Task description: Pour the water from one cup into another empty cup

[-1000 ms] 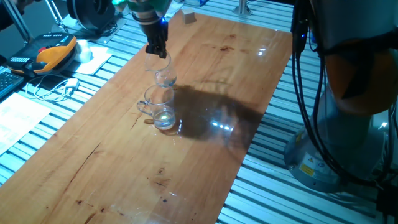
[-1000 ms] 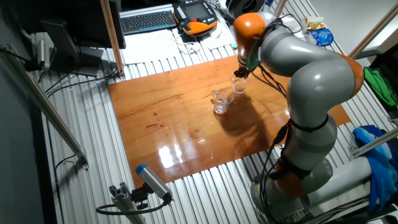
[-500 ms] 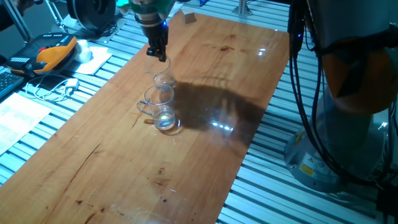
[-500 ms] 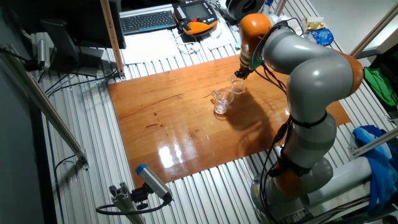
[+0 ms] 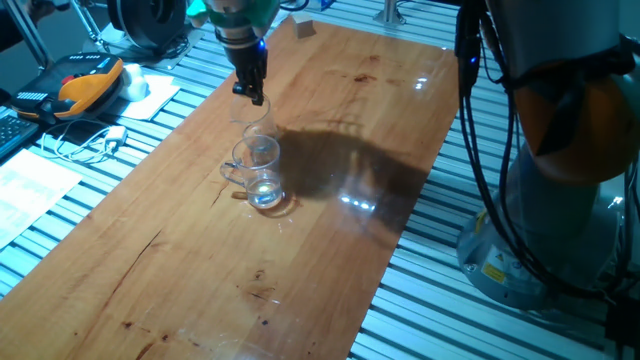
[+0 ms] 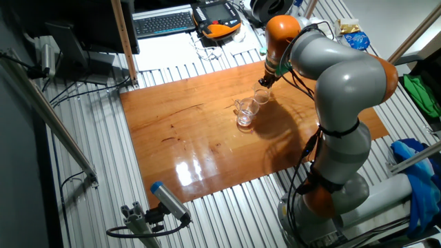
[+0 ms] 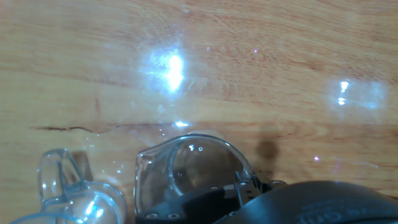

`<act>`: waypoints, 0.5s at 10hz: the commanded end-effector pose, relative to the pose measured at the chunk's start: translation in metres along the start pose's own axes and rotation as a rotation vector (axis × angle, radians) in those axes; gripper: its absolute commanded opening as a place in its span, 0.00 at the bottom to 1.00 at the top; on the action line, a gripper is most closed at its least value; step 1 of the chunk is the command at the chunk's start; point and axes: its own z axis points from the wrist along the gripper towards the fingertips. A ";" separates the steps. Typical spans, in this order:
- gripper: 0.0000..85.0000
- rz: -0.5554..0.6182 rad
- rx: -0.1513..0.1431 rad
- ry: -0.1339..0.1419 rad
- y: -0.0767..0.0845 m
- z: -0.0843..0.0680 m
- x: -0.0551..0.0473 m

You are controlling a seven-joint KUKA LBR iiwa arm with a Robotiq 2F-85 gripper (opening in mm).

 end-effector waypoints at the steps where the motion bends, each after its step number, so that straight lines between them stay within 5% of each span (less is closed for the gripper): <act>1: 0.00 0.001 -0.007 -0.004 0.000 0.004 -0.003; 5: 0.00 -0.007 -0.028 -0.022 -0.004 0.021 -0.014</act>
